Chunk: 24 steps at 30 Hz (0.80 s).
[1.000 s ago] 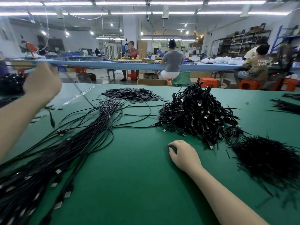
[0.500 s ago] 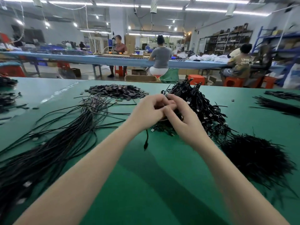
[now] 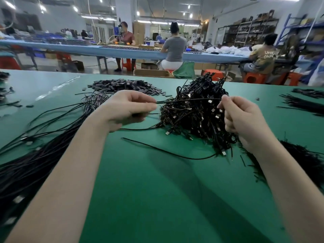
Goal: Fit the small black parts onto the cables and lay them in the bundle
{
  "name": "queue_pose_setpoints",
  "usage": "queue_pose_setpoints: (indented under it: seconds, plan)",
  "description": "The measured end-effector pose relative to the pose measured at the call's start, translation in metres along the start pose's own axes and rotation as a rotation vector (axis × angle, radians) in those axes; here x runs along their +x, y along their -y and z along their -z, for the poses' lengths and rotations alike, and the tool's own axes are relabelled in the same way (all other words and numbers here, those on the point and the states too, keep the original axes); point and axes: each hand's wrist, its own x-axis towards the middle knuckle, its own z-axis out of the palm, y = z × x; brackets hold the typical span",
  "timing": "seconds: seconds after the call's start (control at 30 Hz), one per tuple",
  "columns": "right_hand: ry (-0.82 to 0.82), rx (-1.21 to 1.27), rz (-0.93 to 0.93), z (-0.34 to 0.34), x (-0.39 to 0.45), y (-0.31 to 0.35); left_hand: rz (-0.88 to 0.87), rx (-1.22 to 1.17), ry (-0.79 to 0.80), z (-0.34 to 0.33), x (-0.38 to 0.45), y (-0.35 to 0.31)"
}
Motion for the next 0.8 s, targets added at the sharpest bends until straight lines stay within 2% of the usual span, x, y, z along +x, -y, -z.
queue_pose_setpoints:
  seconds: [0.07, 0.13, 0.3, 0.5, 0.63, 0.8]
  plan:
    - [0.121, 0.109, -0.051, -0.003, -0.003, 0.003, 0.046, -0.423, -0.074, 0.004, 0.003, -0.001]
    - [0.254, 0.110, -0.077, -0.006, -0.006, 0.004, 0.084, -0.728, -0.122, 0.006, 0.004, 0.000]
    - [0.509, 0.143, -0.162, -0.021, -0.017, 0.003, 0.144, -1.086, -0.121, -0.002, 0.004, 0.000]
    - [0.674, 0.152, -0.255, -0.032, -0.021, -0.010, 0.114, -1.129, -0.292, -0.020, 0.008, -0.001]
    - [0.776, 0.077, -0.284, -0.031, -0.021, -0.017, 0.136, -1.252, -0.023, -0.022, 0.009, 0.001]
    - [0.808, 0.065, -0.302, -0.027, -0.017, -0.025, 0.129, -1.117, 0.172, -0.015, 0.005, -0.006]
